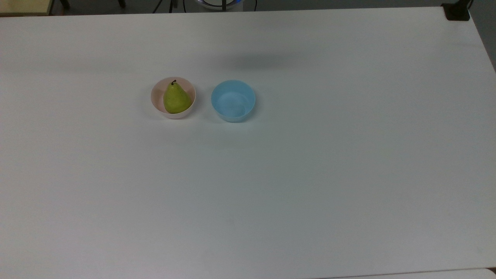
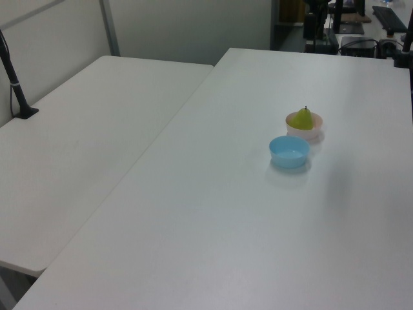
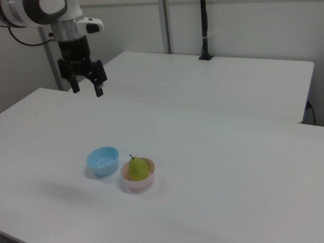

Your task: Pick up a pear from the bowl

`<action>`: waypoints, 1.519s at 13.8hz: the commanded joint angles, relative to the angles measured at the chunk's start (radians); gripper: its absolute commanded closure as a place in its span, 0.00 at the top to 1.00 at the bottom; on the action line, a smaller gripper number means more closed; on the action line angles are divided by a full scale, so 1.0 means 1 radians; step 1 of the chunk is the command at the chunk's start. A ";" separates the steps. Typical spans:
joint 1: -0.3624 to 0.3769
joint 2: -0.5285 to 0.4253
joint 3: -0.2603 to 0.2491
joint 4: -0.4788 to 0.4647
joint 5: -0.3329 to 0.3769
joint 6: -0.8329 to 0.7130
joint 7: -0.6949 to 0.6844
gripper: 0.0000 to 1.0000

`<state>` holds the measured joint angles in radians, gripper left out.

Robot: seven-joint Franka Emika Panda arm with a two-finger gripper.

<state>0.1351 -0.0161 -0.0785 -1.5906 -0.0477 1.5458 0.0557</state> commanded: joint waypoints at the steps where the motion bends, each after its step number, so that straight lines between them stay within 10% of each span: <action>1: -0.003 -0.021 -0.001 -0.020 0.011 -0.021 0.001 1.00; 7: -0.005 -0.021 -0.012 -0.020 0.011 -0.021 -0.010 1.00; 21: -0.115 -0.021 -0.026 -0.183 0.014 0.105 -0.525 1.00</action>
<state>0.0260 -0.0138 -0.1041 -1.6968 -0.0477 1.5724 -0.4321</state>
